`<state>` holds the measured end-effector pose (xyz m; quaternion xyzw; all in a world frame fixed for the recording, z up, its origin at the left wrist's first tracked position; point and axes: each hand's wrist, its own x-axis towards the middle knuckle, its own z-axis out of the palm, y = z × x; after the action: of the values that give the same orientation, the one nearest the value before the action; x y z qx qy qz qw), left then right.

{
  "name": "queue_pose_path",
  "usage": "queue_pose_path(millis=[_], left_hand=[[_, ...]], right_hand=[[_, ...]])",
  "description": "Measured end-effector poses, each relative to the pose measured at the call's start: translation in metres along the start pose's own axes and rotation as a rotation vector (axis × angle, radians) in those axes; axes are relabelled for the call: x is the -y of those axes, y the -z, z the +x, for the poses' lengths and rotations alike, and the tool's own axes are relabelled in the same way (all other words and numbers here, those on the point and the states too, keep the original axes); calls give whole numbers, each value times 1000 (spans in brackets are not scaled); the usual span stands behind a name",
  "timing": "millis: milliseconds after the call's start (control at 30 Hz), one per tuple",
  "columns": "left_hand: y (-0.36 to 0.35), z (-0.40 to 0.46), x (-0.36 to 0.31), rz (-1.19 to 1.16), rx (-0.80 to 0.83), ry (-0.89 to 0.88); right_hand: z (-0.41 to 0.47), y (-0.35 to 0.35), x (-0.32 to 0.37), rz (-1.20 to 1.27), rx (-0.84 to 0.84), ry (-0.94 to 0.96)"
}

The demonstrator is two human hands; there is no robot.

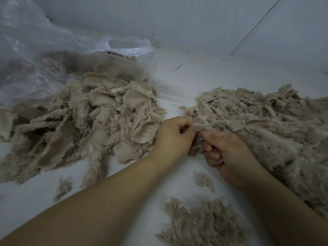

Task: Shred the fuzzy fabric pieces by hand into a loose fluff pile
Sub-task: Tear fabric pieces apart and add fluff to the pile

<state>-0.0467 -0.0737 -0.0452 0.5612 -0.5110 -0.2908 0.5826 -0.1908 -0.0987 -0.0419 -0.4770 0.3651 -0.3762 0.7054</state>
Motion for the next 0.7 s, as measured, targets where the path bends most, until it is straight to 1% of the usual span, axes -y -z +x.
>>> queue_pose_path(millis=[67, 133, 200, 333, 400, 533, 567, 600, 633, 700], left_hand=[[1, -3, -3, -84, -25, -86], [1, -7, -7, -142, -4, -154], [2, -11, -8, -132, 20, -214], [4, -18, -9, 98, -39, -408], [6, -18, -8, 171, -44, -472], [4, -23, -7, 459, 130, -521], [3, -24, -7, 476, 160, -508], [2, -25, -7, 431, 178, -474], [1, -26, -7, 326, 174, -424], [2, -24, -7, 88, 101, -316]], right_hand=[[0, 0, 1, -5, -11, -2], [0, -1, 2, 5, -30, -6], [-1, -1, 2, 33, -51, -11], [-2, 0, 3, 56, 12, -25], [-3, 0, 4, 43, 48, -16], [-5, 0, 3, -17, 62, 60], [-5, 0, 2, -40, 66, 79], [-5, 1, 1, -54, 74, 92], [-5, 1, 0, -52, 76, 99], [-4, 1, -1, -23, 80, 103]])
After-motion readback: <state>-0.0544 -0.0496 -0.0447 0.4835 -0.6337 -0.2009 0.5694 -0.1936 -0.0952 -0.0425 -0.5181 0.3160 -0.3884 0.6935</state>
